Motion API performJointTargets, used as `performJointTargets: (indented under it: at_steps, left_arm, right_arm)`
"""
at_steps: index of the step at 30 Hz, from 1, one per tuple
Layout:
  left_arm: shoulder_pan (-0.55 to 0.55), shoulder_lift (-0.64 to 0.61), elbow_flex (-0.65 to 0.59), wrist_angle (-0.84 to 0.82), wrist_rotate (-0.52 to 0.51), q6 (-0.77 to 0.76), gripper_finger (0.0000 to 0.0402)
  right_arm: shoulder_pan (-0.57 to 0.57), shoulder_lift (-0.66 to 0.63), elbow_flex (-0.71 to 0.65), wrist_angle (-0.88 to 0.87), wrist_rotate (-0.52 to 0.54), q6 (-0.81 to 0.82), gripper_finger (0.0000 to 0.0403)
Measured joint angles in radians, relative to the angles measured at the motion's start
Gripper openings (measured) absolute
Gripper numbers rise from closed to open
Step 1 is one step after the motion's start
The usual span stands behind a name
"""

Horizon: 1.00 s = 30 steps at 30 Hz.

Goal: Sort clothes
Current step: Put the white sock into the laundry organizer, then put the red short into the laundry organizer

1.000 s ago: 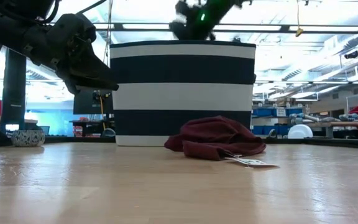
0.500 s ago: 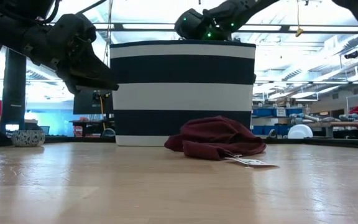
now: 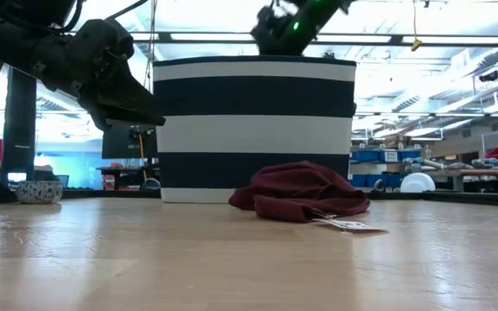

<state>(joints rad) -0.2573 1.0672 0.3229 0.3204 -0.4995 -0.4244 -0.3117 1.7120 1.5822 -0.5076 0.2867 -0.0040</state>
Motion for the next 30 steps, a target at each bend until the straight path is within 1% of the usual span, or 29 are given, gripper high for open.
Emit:
performJointTargets:
  at_steps: [5, 9, 12, 17, 21, 25, 27, 30]
  left_arm:
    - [0.0, 0.0, 0.0, 0.002, 0.0, 0.0, 0.0172]
    - [0.0, 0.0, 0.0, 0.003, 0.003, -0.003, 0.0172]
    - [0.0, 0.0, 0.0, 0.002, 0.004, -0.005, 0.0172]
    - [0.0, 0.0, 0.0, 0.002, 0.004, -0.006, 0.0172]
    - [0.0, 0.0, 0.0, 0.004, 0.004, -0.006, 0.0172]
    - [0.0, 0.0, 0.0, 0.012, 0.004, -0.007, 0.0172]
    - [0.0, 0.0, 0.0, 0.017, 0.004, -0.007, 0.0172]
    - [0.0, 0.0, 0.0, 0.029, 0.004, -0.007, 0.0172]
  right_arm:
    - [0.027, -0.105, 0.0, -0.056, 0.001, 0.012, 0.0215]
    - [0.06, -0.177, 0.0, -0.186, 0.004, 0.066, 0.021]
    - [0.097, -0.225, -0.004, -0.29, 0.005, 0.107, 0.0205]
    - [0.186, -0.309, -0.056, -0.385, 0.005, 0.192, 0.0203]
    - [0.277, -0.37, -0.14, -0.39, 0.016, 0.25, 0.0203]
    - [0.376, -0.404, -0.241, -0.385, 0.093, 0.311, 0.0203]
    - [0.42, -0.412, -0.297, -0.367, 0.124, 0.35, 0.0203]
    - [0.474, -0.405, -0.384, -0.299, 0.137, 0.389, 0.0203]
